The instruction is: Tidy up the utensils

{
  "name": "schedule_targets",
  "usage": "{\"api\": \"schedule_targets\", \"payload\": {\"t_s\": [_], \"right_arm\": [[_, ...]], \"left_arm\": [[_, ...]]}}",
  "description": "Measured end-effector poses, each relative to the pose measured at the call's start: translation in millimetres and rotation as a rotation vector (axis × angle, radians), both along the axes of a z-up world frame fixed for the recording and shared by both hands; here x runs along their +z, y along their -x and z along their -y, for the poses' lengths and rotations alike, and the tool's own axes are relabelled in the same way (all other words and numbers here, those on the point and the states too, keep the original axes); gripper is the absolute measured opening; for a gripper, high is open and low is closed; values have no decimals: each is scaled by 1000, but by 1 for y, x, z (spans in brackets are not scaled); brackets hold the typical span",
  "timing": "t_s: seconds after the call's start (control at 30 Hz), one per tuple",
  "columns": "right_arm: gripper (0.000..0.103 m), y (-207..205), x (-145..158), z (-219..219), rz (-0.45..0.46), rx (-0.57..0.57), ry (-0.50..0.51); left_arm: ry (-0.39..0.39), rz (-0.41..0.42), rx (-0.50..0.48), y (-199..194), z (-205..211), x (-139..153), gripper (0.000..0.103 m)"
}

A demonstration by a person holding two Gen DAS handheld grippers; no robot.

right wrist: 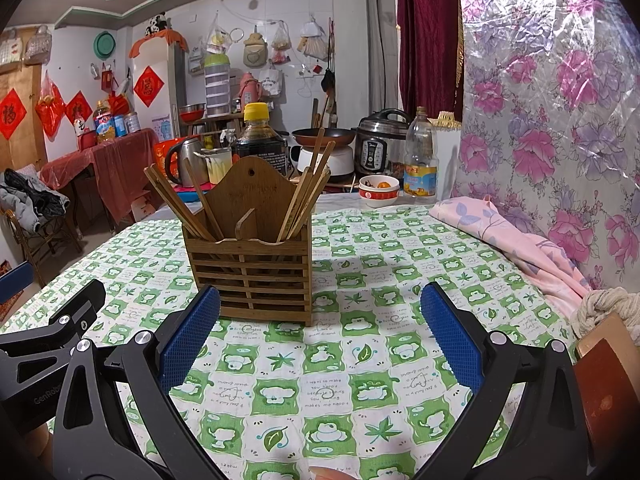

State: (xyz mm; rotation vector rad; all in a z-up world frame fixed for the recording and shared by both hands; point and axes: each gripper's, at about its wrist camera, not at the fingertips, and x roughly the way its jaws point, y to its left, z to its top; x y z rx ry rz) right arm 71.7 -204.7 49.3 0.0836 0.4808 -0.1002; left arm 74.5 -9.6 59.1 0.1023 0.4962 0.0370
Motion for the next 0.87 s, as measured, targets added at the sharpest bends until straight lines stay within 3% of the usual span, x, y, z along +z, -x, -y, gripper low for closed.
{"api": "schedule_targets", "payload": {"t_s": [0.87], "right_arm": [[97, -1, 3, 0, -5, 2, 2]], "left_arm": [[-1, -3, 21, -2, 3, -3, 98]]}}
